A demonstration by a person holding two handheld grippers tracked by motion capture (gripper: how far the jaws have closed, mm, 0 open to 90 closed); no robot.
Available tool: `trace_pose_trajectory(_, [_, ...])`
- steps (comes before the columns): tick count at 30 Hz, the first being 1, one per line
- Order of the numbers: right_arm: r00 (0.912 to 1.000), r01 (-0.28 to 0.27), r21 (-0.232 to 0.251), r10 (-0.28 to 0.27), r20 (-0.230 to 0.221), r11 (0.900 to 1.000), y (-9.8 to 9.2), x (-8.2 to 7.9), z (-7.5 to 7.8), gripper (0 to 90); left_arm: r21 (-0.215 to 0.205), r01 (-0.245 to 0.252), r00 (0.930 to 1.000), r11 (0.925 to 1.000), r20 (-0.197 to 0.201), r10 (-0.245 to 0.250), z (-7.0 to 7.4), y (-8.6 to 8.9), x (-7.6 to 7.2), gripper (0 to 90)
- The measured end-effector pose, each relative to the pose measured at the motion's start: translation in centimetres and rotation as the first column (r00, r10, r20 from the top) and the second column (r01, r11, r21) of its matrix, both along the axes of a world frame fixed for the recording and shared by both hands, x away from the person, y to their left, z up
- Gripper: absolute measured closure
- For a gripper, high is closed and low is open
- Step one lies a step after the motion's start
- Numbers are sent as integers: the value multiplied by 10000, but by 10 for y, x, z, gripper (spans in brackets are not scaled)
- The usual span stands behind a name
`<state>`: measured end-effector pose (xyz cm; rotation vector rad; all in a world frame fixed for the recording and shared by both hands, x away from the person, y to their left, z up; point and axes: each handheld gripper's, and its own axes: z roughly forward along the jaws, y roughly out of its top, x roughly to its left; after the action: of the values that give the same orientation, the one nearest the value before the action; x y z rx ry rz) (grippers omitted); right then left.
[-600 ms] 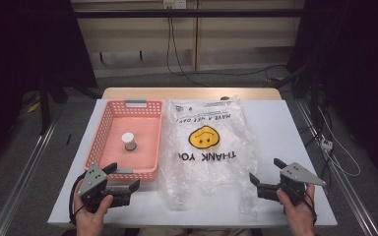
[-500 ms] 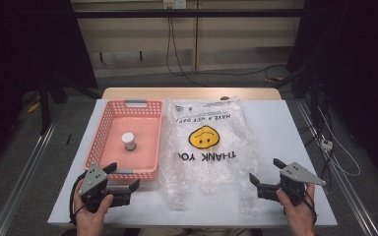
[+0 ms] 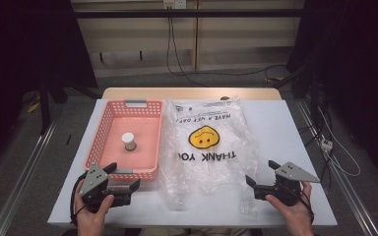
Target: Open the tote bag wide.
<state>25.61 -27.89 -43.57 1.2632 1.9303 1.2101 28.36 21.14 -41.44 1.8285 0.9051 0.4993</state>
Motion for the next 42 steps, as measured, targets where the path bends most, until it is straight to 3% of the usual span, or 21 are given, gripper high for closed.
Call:
trace_pose_trajectory(6, [10000,-60,-44,60,-19,10000,4,3,2,63,-34,57,10000,10000,20,-57,0,0,0,52])
trace_pose_trajectory(9, [9996,-145,-61,143,-237,9999,8,5,3,56,-54,79,10000,10000,62,-79,0,2,0,52])
trace_pose_trajectory(16, [9962,-807,-355,794,-368,9961,21,12,9,74,40,169,9998,9998,89,-169,0,2,-2,52])
trace_pose_trajectory(21, [9875,-1373,-231,1350,-817,9903,30,18,12,70,46,259,9996,9997,129,-260,1,2,-3,52])
trace_pose_trajectory(25, [9843,-1531,-419,1486,-949,9873,36,20,15,59,55,231,9996,9997,134,-231,1,1,-1,52])
trace_pose_trajectory(28, [9850,-1323,-547,1252,-1185,9897,40,24,15,49,100,296,9995,9995,122,-297,1,-1,0,52])
trace_pose_trajectory(30, [9805,-1463,-650,1360,-1421,9871,42,27,16,52,87,332,9994,9994,136,-333,1,-1,0,52])
trace_pose_trajectory(31, [9735,-1700,-649,1573,-1661,9833,46,29,17,52,81,337,9993,9994,140,-339,1,-1,0,52])
trace_pose_trajectory(33, [9711,-1816,-654,1685,-1693,9812,49,30,18,51,97,308,9994,9995,156,-309,1,0,0,52])
trace_pose_trajectory(36, [9575,-2383,-557,2250,-1807,9696,60,35,20,53,75,252,9995,9997,177,-253,1,1,-1,52])
trace_pose_trajectory(37, [9575,-2383,-557,2250,-1807,9696,60,35,20,53,58,247,9995,9997,173,-248,1,1,-1,52])
trace_pose_trajectory(40, [9428,-2761,-597,2582,-2106,9593,70,42,19,62,62,280,9995,9996,168,-281,1,1,-1,52])
trace_pose_trajectory(42, [9273,-3161,-677,2930,-2330,9463,80,51,19,63,61,287,9995,9996,165,-288,1,0,-1,52])
